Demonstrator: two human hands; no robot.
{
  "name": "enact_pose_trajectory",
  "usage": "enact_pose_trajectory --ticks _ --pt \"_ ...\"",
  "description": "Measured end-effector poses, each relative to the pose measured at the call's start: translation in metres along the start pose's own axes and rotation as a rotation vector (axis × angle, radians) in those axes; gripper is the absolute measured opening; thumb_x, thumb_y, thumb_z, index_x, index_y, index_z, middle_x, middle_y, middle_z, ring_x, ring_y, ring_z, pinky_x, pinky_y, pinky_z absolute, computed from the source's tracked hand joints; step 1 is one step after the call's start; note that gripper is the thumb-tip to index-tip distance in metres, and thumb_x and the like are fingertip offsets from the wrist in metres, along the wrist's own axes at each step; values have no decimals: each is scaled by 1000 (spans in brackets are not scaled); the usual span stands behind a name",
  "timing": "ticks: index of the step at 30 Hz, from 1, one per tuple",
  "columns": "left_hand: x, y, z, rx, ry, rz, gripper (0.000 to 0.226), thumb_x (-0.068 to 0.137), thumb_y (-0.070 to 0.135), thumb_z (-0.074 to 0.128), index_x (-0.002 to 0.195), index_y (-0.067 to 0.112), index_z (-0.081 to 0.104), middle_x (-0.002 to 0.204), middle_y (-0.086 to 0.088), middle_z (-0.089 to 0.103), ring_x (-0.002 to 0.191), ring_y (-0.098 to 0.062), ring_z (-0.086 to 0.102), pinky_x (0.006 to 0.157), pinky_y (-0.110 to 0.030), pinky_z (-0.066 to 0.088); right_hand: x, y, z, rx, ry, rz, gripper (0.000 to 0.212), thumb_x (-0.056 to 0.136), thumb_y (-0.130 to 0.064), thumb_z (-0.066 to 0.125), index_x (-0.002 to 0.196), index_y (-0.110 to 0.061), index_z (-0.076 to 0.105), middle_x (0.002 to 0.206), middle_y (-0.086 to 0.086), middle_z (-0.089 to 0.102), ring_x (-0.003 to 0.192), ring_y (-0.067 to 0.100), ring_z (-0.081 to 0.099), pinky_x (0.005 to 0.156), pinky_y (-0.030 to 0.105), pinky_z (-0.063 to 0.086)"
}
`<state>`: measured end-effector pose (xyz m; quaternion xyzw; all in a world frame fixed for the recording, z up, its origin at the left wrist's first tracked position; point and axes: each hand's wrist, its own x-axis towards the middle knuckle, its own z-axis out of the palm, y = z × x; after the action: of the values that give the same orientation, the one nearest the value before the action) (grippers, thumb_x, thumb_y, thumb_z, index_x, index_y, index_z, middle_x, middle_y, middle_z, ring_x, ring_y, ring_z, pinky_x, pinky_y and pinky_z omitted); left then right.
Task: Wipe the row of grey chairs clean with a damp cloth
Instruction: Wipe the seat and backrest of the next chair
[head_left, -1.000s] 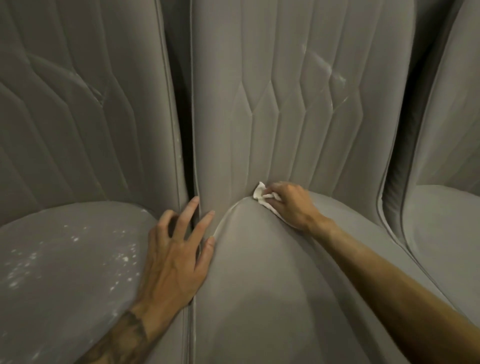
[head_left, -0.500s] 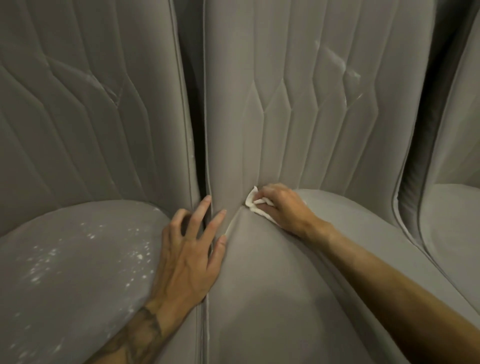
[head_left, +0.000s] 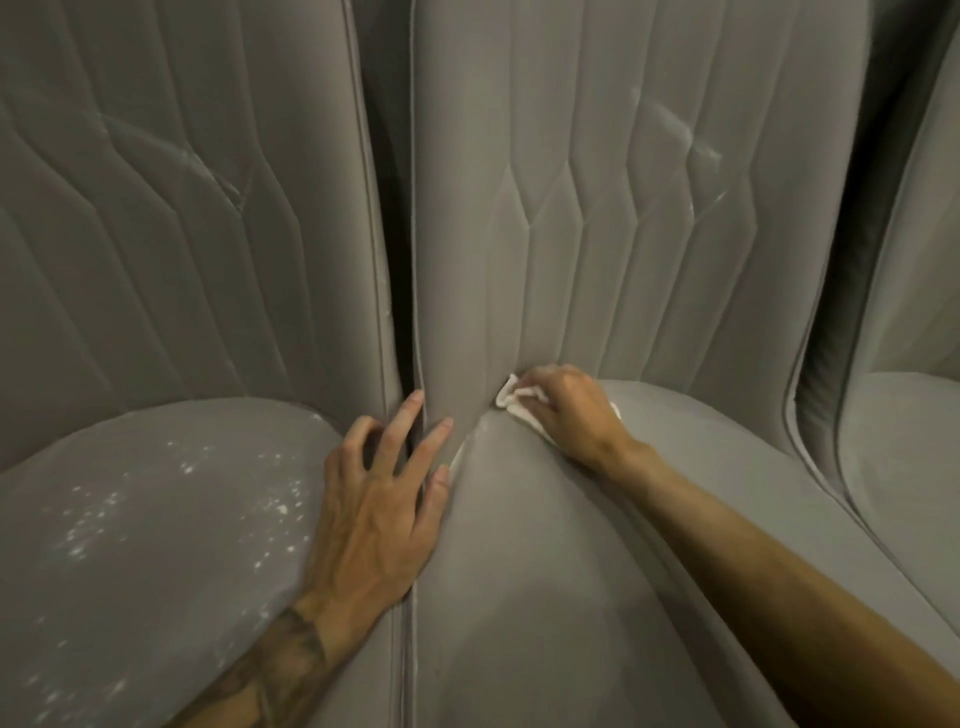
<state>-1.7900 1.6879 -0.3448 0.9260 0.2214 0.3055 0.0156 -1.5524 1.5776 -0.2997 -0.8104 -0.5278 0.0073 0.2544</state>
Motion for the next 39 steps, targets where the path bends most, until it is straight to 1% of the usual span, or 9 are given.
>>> enact_pose_trajectory --ticks 3,9,12,15,22,28,32,36,39 --pt "0 0 1 -12 8 -7 48 106 44 36 149 30 54 168 5 29 129 -35 41 104 -51 39 -2 -13 18 -88 38 47 21 97 -40 61 106 -24 70 110 0 72 107 25 62 85 36 47" --pt "-1 -1 -1 -33 -1 0 51 110 45 26 149 30 54 167 4 31 128 -34 42 104 -50 39 -51 -44 15 110 -139 -252 26 98 -50 54 107 -29 68 105 -8 70 97 13 64 83 28 51" --pt "0 -1 -3 -61 -13 -19 53 110 46 22 150 30 54 167 5 32 129 -33 41 105 -50 39 -21 -22 -1 82 -12 -10 21 97 -39 62 102 -21 72 106 2 74 105 26 67 90 35 50" --pt "1 -1 -3 -76 -8 -12 53 111 46 21 149 31 54 167 7 31 128 -31 41 106 -47 37 -20 -34 17 -83 0 113 26 98 -51 55 108 -30 68 112 -5 70 112 20 61 84 37 52" --pt "4 -1 -13 -122 -27 -10 49 108 39 31 144 28 62 163 5 39 123 -33 43 105 -52 42 -92 -77 6 169 -154 -229 16 97 -37 57 105 -27 67 99 -4 69 91 14 60 78 25 44" --pt "9 -17 -24 -80 -74 125 50 106 40 35 145 25 62 163 1 41 121 -33 44 103 -54 46 -86 53 -50 -83 413 542 17 96 -20 61 104 -8 71 103 16 71 99 37 64 81 39 46" --pt "6 -22 -20 -60 -74 140 51 106 39 35 149 26 57 166 2 36 123 -31 44 105 -50 43 -52 74 -44 -140 365 767 24 100 -19 54 105 1 66 112 26 67 107 45 58 89 46 44" --pt "4 -23 -16 -48 -65 144 51 106 39 35 151 26 54 168 2 32 123 -32 43 106 -48 40 -20 20 -3 -85 206 553 37 102 -37 55 121 -6 65 125 18 65 120 35 57 96 38 38" --pt "5 -22 -18 -51 -78 136 52 106 39 34 151 26 54 167 2 33 122 -33 44 106 -50 42 -18 -35 22 -6 -4 254 28 97 -43 59 111 -23 71 114 6 72 112 29 63 86 34 47"
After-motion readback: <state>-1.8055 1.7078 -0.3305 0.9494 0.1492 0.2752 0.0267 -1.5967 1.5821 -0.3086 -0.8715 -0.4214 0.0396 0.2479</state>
